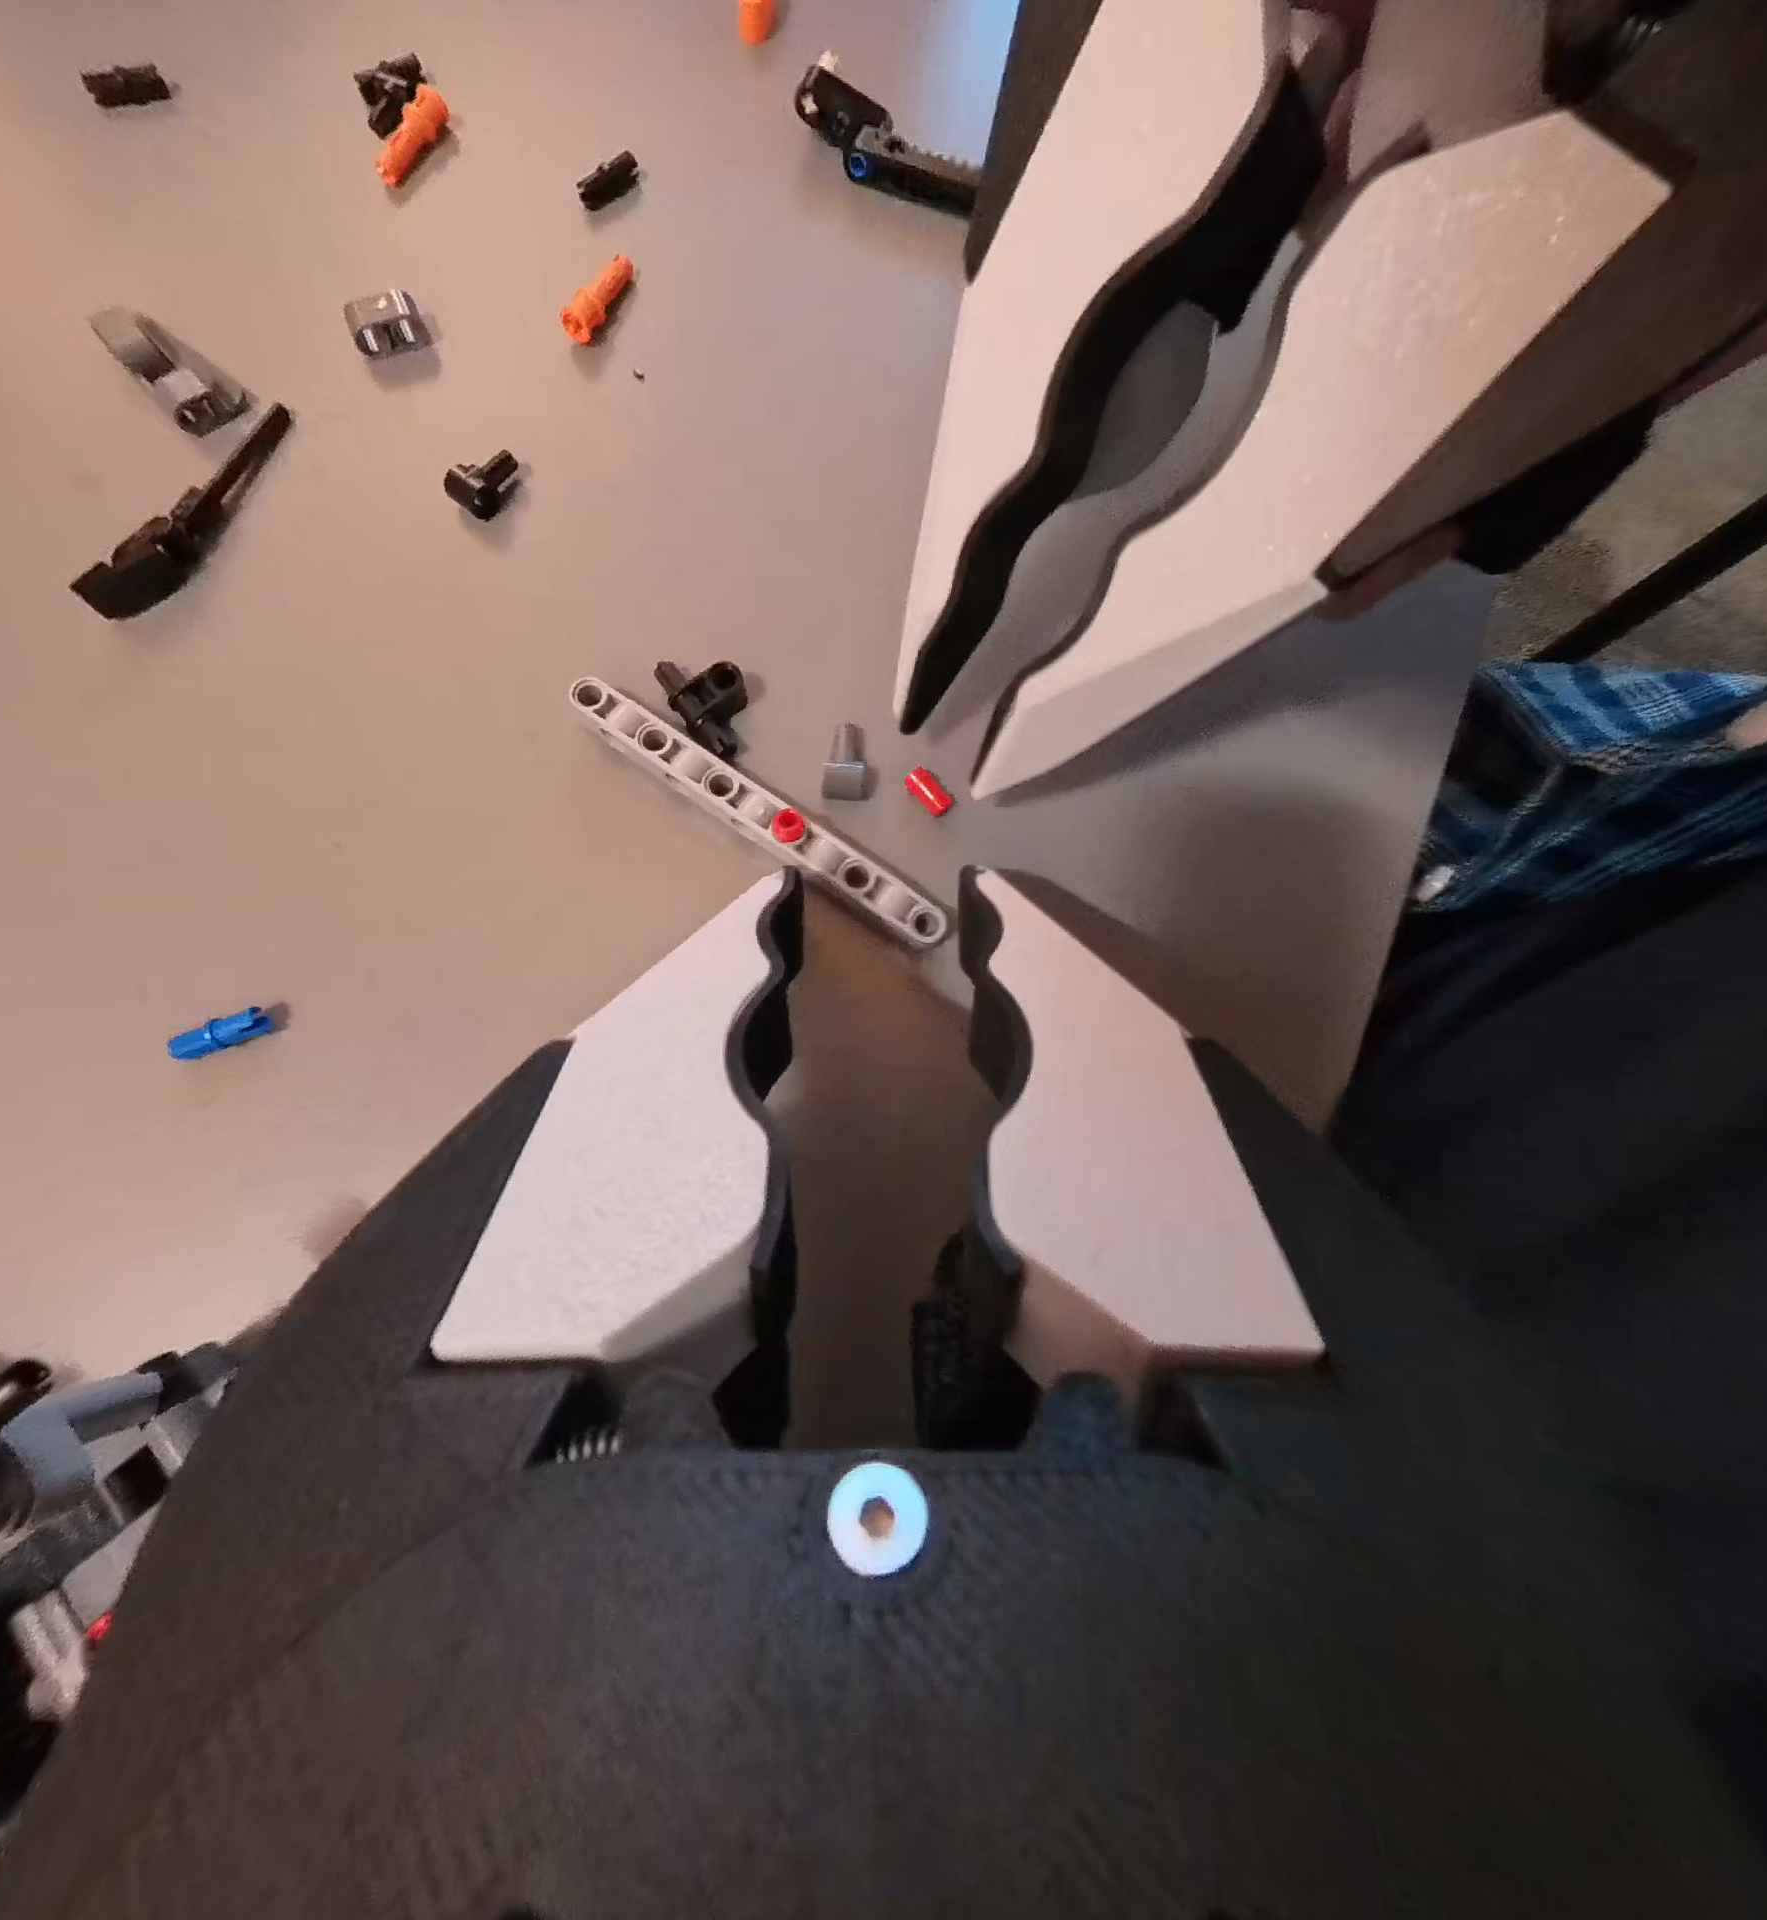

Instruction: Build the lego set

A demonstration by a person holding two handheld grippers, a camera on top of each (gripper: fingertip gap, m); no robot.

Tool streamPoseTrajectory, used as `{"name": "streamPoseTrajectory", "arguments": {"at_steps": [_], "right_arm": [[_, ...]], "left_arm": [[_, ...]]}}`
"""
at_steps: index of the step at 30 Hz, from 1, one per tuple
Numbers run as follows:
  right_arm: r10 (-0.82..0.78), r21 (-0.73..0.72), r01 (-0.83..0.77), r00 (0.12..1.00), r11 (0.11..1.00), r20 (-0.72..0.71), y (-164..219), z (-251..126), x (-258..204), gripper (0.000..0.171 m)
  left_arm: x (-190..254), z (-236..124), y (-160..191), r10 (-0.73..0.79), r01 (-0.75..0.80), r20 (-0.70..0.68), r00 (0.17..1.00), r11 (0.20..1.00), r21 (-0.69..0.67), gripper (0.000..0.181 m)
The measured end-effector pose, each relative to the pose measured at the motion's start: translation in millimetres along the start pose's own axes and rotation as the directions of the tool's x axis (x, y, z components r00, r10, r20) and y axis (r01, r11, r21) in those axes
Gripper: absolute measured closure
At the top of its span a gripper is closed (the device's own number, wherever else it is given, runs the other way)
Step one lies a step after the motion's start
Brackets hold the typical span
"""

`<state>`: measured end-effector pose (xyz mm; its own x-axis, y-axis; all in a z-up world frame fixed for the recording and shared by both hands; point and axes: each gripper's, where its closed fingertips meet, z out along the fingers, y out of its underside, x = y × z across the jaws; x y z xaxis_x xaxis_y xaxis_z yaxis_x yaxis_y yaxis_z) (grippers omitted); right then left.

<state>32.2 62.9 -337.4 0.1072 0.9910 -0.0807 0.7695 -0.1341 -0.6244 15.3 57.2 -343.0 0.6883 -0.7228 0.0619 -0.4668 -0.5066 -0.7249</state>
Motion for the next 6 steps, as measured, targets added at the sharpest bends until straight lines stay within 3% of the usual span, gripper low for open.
{"name": "streamPoseTrajectory", "arguments": {"at_steps": [1,6], "right_arm": [[-0.005,0.000,0.005,1.000,1.000,-0.007,1.2,1.5,-0.7,0.157],[0.009,0.016,-0.009,1.000,1.000,-0.009,5.3,9.3,-0.6,0.160]], "left_arm": [[0.2,0.9,0.8,0.006,-0.006,0.007,1.000,1.000,-0.007,0.155],[-2.2,0.8,4.7,0.013,-0.012,0.037,0.999,1.000,-0.027,0.171]]}}
